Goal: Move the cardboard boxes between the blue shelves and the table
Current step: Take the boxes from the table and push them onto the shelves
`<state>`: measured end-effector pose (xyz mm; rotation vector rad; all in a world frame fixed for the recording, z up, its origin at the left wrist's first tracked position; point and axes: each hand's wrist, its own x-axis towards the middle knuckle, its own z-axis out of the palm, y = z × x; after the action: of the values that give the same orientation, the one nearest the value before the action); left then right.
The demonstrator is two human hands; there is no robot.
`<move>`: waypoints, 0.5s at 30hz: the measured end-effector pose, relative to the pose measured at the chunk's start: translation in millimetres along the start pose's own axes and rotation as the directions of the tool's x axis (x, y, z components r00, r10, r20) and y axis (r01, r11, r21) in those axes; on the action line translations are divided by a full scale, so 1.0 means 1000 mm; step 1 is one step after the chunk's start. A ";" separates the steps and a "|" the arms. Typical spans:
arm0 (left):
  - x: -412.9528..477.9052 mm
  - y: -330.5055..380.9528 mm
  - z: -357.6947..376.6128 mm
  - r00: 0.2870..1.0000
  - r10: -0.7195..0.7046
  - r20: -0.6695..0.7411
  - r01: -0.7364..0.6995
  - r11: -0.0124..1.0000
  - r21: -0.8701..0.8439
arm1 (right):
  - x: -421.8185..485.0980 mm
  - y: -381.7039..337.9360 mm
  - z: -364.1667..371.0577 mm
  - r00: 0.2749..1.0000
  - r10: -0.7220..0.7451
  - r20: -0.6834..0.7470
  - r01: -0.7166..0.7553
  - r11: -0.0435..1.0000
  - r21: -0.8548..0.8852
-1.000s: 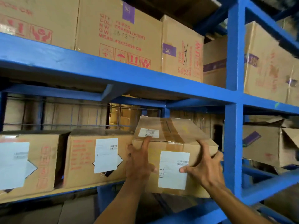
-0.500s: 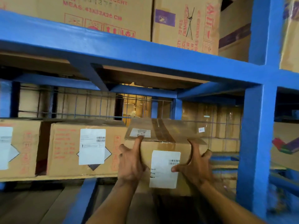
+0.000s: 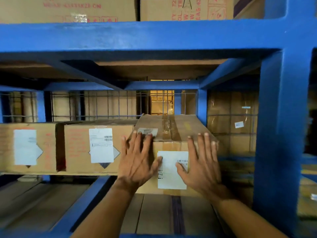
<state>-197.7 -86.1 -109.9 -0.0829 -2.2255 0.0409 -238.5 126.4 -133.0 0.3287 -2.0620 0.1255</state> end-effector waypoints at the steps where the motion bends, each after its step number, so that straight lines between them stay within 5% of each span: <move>1: -0.001 0.002 0.001 1.000 0.014 -0.006 -0.014 1.000 -0.006 | 0.000 -0.001 0.004 1.000 0.002 -0.024 -0.002 1.000 0.014; 15: 0.038 -0.001 0.064 0.978 -0.006 -0.208 -0.008 0.998 -0.066 | 0.033 -0.005 0.061 0.975 0.067 -0.212 -0.092 0.990 -0.110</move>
<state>-271.6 -84.5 -119.1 -0.1198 -2.0172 -0.0401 -303.3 102.2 -134.2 0.1524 -1.8658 0.0814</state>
